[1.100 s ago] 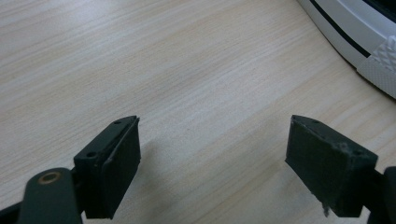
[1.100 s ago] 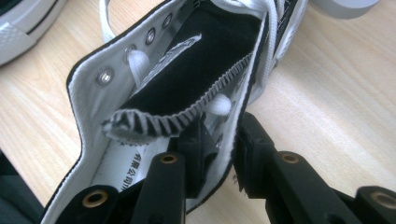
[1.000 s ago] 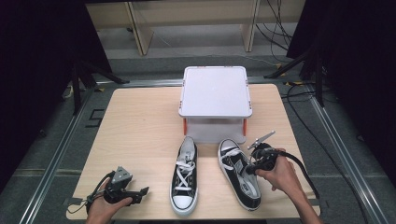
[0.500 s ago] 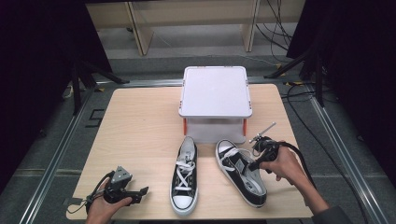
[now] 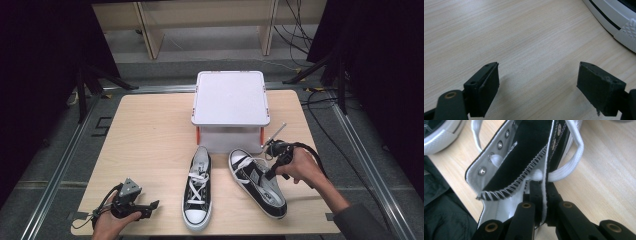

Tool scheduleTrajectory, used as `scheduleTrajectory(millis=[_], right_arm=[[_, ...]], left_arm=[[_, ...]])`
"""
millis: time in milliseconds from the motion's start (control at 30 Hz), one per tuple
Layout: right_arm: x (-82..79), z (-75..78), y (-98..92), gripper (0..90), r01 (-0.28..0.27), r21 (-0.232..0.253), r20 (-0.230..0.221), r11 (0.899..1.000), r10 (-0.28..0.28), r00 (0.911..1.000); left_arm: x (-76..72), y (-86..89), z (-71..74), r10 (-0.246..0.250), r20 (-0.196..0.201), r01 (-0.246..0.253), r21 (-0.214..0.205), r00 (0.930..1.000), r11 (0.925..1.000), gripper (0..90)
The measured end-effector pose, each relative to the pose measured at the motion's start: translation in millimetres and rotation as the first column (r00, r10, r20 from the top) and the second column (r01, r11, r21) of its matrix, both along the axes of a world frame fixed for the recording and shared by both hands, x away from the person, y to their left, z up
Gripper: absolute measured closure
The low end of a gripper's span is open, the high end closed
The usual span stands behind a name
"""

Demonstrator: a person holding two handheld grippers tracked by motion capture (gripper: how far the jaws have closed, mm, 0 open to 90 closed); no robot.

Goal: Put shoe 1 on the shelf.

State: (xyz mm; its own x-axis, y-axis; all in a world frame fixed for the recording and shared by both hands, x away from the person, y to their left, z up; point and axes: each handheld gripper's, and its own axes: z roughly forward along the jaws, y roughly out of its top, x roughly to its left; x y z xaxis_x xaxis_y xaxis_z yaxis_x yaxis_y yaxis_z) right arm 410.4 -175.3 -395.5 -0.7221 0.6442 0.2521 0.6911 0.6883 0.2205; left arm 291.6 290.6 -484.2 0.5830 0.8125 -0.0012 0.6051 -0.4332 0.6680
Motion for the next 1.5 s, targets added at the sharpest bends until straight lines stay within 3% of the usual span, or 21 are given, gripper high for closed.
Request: scheduleTrajectory(millis=[33,67,200,233,300,400,467,600,667,733,1033,1300,1333,1500], right_arm=[[-1.6,3.1,2.2,88.0,0.014,-0.003,-0.008,1.0,-0.014,0.9999],[-1.4,5.6,3.4,88.1,-0.007,0.005,0.002,1.0,0.007,1.0],[-2.5,13.7,7.8,88.2,-0.031,0.001,0.021,1.0,0.03,0.9993],[-3.2,19.6,11.5,88.3,-0.057,0.001,0.028,0.998,0.057,0.998],[-6.1,26.2,15.2,88.3,-0.05,-0.001,0.015,0.999,0.05,0.9986],[-6.8,35.9,18.9,88.3,-0.074,-0.004,0.031,0.997,0.074,0.9968],[-8.4,41.4,22.3,88.3,-0.091,-0.01,0.048,0.996,0.092,0.9947],[-9.9,48.9,29.2,88.4,-0.111,-0.03,0.044,0.993,0.112,0.9927],[-9.9,55.0,32.7,88.4,-0.125,-0.033,0.05,0.992,0.127,0.9907],[-9.8,62.6,35.4,88.4,-0.123,-0.033,0.056,0.992,0.124,0.9907],[-11.6,102.8,45.8,88.4,-0.135,0.013,0.112,0.991,0.132,0.9848],[-6.5,145.2,64.4,88.4,-0.171,0.044,0.183,0.984,0.16,0.9699],[-6.1,149.9,67.1,88.4,-0.173,0.044,0.189,0.984,0.162,0.9686],[1.6,170.3,77.8,88.5,-0.189,0.073,0.225,0.979,0.168,0.9596]], left_arm=[[0.5,-1.3,-1.4,0.018,0.008,-0.018,-0.015,0.9998,0.9997,17.6],[0.3,-1.4,-1.8,0.018,0.008,-0.018,-0.021,0.9998,0.9996,17.6],[0.7,-0.7,-1.2,0.015,0.012,-0.015,-0.01,0.9998,0.9998,17.6],[0.8,-1.3,-1.3,0.016,0.013,-0.015,-0.015,0.9998,0.9998,17.6],[-0.6,-2.0,-1.5,0.023,0.002,-0.023,-0.027,0.9997,0.9994,17.6],[0.7,0.0,-0.3,0.005,0.006,-0.005,-0.005,1.0,1.0,17.6],[0.0,-2.5,-1.9,0.025,0.012,-0.025,-0.035,0.9996,0.9991,17.6],[1.1,-0.8,-1.3,0.014,0.017,-0.014,-0.01,0.9997,0.9999,17.6],[-0.2,-2.6,-2.1,0.025,0.01,-0.025,-0.034,0.9996,0.9991,17.6],[0.1,-0.7,-0.7,0.011,0.008,-0.011,-0.004,0.9999,0.9999,17.6],[0.8,-1.4,-1.4,0.014,0.012,-0.014,-0.014,0.9998,0.9998,17.6],[0.2,-1.6,-1.6,0.021,0.007,-0.021,-0.019,0.9997,0.9996,17.6],[0.3,0.1,-0.2,0.004,0.001,-0.004,-0.009,1.0,1.0,17.6],[0.2,-2.4,-1.7,0.027,0.006,-0.026,-0.026,0.9996,0.9993,17.6]])
